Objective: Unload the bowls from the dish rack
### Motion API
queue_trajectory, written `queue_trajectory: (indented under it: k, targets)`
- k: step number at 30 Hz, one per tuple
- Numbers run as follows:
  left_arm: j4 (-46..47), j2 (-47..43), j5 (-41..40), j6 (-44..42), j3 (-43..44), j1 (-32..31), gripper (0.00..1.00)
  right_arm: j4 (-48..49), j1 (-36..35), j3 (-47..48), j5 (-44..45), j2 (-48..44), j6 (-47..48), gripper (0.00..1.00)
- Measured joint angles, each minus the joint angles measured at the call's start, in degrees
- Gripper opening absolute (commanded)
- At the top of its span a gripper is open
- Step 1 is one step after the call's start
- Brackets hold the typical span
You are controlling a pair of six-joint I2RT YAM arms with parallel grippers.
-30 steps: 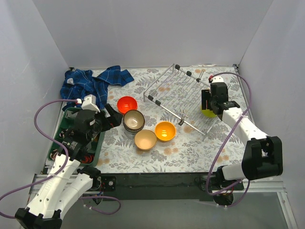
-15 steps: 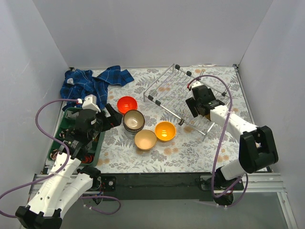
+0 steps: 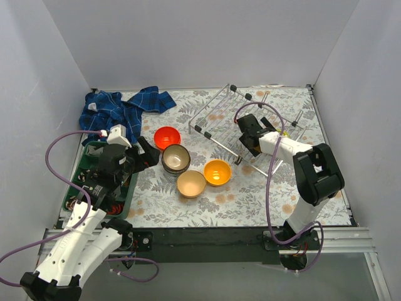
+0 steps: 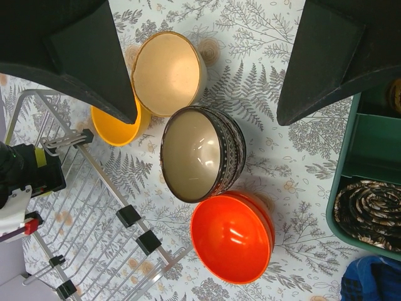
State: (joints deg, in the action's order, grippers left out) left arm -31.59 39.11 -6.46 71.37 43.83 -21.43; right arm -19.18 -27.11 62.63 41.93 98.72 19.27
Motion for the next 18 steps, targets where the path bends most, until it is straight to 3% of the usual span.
queue_trajectory:
  k: [12,18]
  targets:
    - [-0.15,0.26,-0.74,0.00,-0.02,0.00,0.95,3.43,-1.46,1.16,9.44,4.74,1.33,0.90]
    - [-0.35,0.44,-1.16,0.00,-0.02,0.00,0.95,5.33,-1.51,1.29,11.78,6.01,1.53,0.76]
